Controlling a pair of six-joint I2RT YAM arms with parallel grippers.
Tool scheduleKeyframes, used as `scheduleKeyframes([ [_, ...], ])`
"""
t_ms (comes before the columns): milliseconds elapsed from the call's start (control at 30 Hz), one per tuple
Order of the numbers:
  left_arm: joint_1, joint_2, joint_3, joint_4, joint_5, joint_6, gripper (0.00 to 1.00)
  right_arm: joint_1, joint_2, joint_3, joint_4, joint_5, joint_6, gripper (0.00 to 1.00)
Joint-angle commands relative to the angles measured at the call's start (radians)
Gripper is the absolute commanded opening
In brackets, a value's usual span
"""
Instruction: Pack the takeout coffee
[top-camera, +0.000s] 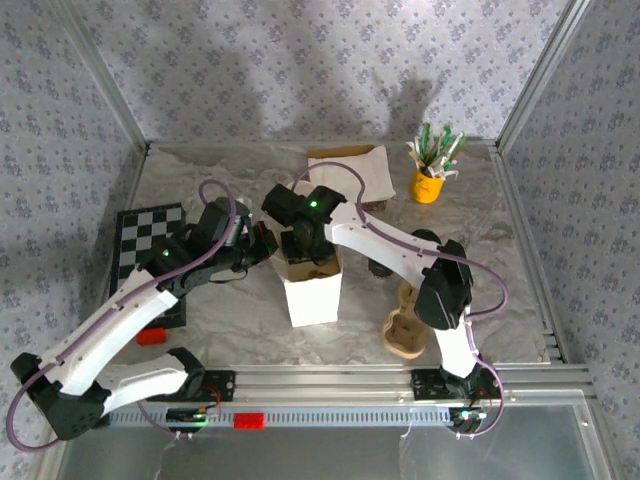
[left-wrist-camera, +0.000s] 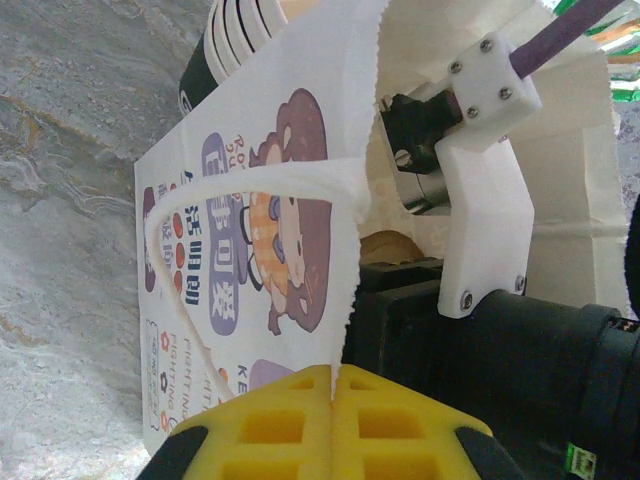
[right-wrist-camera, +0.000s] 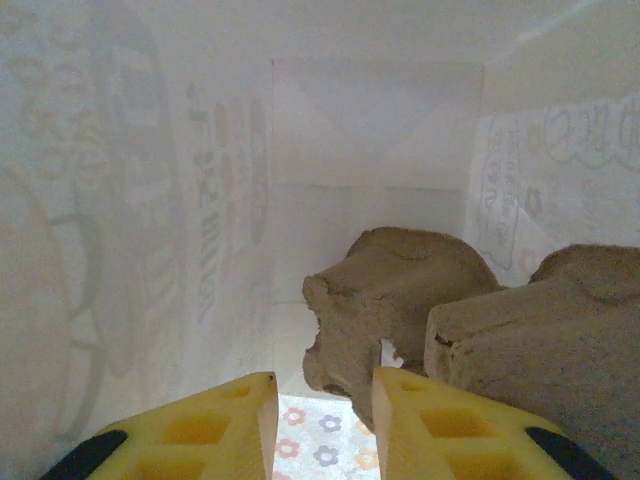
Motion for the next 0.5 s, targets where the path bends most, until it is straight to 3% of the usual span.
scheduleKeyframes([
  [0,0.004,-0.006,0.012,0.024,0.014,0.017,0.00,0.006,0.012,0.014,-0.008,0.014,-0.005,0.25],
  [167,0.004,-0.009,0.010,0.028,0.013,0.013,0.00,0.011,-0.016,0.031,-0.023,0.037,0.013,0.12],
  [467,0.004,-0.006,0.013,0.021,0.010,0.012,0.00,0.017,-0.061,0.073,-0.082,0.099,0.045,0.02],
])
